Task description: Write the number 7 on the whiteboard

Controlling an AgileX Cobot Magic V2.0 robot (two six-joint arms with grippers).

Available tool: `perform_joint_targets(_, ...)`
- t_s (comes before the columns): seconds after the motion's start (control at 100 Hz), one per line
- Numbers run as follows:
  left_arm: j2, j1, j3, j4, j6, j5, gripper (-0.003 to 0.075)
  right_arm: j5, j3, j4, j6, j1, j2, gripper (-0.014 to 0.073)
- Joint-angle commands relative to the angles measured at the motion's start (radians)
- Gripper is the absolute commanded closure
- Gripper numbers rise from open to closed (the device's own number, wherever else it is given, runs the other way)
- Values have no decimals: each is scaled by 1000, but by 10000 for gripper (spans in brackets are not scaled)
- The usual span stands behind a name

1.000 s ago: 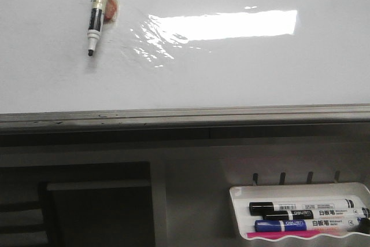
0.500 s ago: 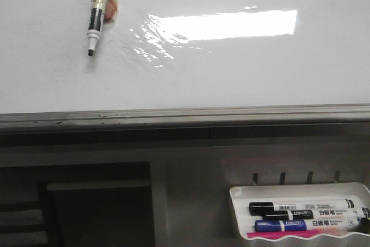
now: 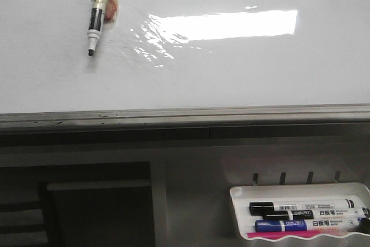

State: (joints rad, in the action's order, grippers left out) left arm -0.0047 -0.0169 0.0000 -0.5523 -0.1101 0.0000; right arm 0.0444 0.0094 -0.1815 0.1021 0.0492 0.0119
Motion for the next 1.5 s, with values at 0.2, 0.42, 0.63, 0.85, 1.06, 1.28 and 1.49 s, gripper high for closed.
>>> perform_joint_targets(0.2, -29, 1, -1, -163, 12, -30, 741, -101, 10, -349, 3, -5, 17, 655)
perform_joint_targets(0.42, 87, 1, -187, -30, 12, 170, 741, 42, -110, -320, 3, -5, -79, 645)
perform_joint_targets(0.63, 329, 1, -432, 101, -31, 345, 741, 229, -308, -226, 3, -5, -340, 646)
perform_joint_targets(0.85, 487, -29, -576, 98, -85, 414, 740, 359, -489, -180, 4, -5, -536, 646)
perform_joint_targets(1.06, 572, -124, -592, 87, -96, 369, 629, 386, -544, -182, 36, -5, -597, 447)
perform_joint_targets(1.28, 680, -225, -592, 59, -96, 253, 206, 386, -544, -185, 38, -5, -599, 155)
perform_joint_targets(1.49, 817, -364, -592, 52, -96, 62, 238, 368, -544, -203, 38, -5, -599, 158)
